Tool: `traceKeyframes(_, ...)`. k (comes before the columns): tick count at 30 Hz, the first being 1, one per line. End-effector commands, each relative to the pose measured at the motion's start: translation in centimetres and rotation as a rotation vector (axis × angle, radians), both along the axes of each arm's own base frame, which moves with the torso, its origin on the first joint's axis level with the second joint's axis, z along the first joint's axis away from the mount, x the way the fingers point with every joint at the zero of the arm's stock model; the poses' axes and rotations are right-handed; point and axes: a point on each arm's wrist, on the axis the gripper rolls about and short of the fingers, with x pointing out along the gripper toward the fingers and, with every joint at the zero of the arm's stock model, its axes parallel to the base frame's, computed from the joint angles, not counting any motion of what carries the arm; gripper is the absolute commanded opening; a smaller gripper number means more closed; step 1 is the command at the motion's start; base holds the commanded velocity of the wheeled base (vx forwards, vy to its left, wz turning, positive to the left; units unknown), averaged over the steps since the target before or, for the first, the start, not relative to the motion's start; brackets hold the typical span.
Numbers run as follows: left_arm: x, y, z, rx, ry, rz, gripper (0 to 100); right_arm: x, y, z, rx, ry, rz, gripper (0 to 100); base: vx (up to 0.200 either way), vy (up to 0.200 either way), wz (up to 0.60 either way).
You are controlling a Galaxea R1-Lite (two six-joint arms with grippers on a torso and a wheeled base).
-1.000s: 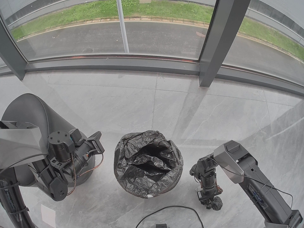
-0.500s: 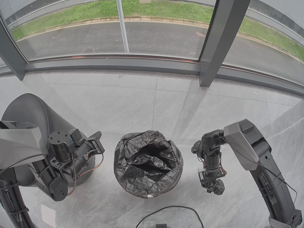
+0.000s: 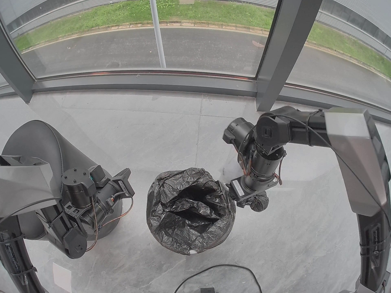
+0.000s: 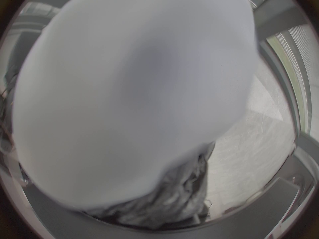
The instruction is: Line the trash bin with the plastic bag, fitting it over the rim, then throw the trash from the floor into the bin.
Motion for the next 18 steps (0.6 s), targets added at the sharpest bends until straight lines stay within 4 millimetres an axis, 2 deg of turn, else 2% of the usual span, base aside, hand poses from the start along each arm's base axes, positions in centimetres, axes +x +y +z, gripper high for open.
traceKeyframes(1,-0.1,0.0,0.1,-0.001,-0.001,-0.001,0,-8.2,3.9,8.5,0.067,-0.152,0.198,0,0.000,0.000,0.00)
traceKeyframes(2,-0.1,0.0,0.1,-0.001,-0.001,0.001,0,-9.0,4.4,8.5,0.067,-0.148,0.210,0,0.000,0.000,0.00)
traceKeyframes(4,-0.1,0.0,0.1,-0.001,-0.001,0.001,0,-9.0,4.4,8.5,0.067,-0.148,0.210,0,0.000,0.000,0.00)
traceKeyframes(5,-0.1,0.0,0.1,0.001,-0.002,-0.001,0,-10.6,5.8,8.5,0.078,-0.136,0.223,0,0.000,0.000,0.00)
traceKeyframes(9,-0.1,0.0,0.1,0.000,-0.003,-0.001,0,-11.3,6.7,8.0,0.073,-0.121,0.235,0,0.000,0.000,0.00)
traceKeyframes(11,-0.1,0.0,0.1,0.001,-0.002,-0.001,0,-10.9,7.4,6.3,0.061,-0.078,0.206,0,0.000,0.000,0.00)
traceKeyframes(14,-0.1,-0.1,0.1,0.001,-0.002,-0.004,0,-10.5,7.8,5.3,0.066,-0.056,0.177,0,0.000,0.000,0.00)
traceKeyframes(15,-0.1,-0.1,0.1,0.001,-0.002,-0.004,0,-10.0,8.4,3.7,0.068,-0.020,0.162,0,0.000,0.000,0.00)
traceKeyframes(18,-0.1,-0.1,0.1,0.001,-0.002,-0.004,0,-8.3,9.7,0.9,0.101,-0.035,0.124,0,0.000,0.000,0.00)
